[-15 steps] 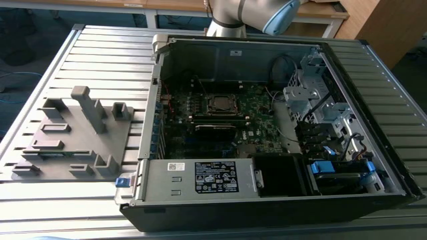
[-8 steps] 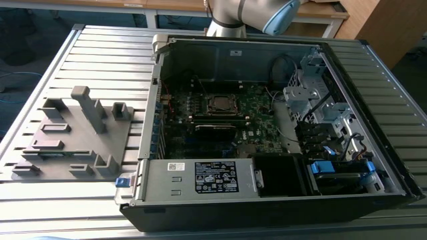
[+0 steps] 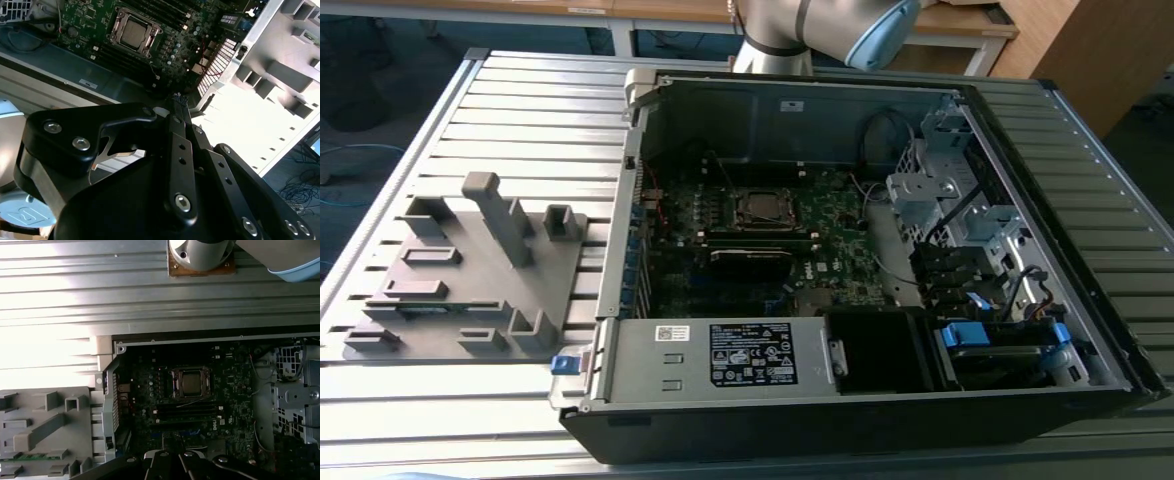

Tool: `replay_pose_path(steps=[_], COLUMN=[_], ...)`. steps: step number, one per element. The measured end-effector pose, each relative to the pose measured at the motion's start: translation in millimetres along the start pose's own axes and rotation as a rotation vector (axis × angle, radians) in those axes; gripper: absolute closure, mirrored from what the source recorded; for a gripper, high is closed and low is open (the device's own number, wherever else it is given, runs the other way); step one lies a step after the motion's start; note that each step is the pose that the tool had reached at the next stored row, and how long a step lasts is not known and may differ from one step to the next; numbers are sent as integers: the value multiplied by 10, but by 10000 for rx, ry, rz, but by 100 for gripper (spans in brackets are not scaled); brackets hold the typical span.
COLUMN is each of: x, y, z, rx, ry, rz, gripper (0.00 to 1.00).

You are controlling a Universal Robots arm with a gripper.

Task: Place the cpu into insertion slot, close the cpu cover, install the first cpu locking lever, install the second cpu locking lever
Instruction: 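Install the first cpu locking lever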

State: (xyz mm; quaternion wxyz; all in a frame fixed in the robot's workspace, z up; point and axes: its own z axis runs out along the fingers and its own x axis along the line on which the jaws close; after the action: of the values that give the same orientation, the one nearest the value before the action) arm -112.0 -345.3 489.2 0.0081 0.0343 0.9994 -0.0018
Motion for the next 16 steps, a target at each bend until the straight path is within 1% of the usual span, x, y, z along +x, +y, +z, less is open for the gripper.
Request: replay_pose_path(steps=[4,6,16], x=[0,0,3], y=[0,0,1], z=[2,17,191], rx=[-1,-2,-2], ry=[-1,-1,-1], rz=[0,0,0], gripper=[90,90,90])
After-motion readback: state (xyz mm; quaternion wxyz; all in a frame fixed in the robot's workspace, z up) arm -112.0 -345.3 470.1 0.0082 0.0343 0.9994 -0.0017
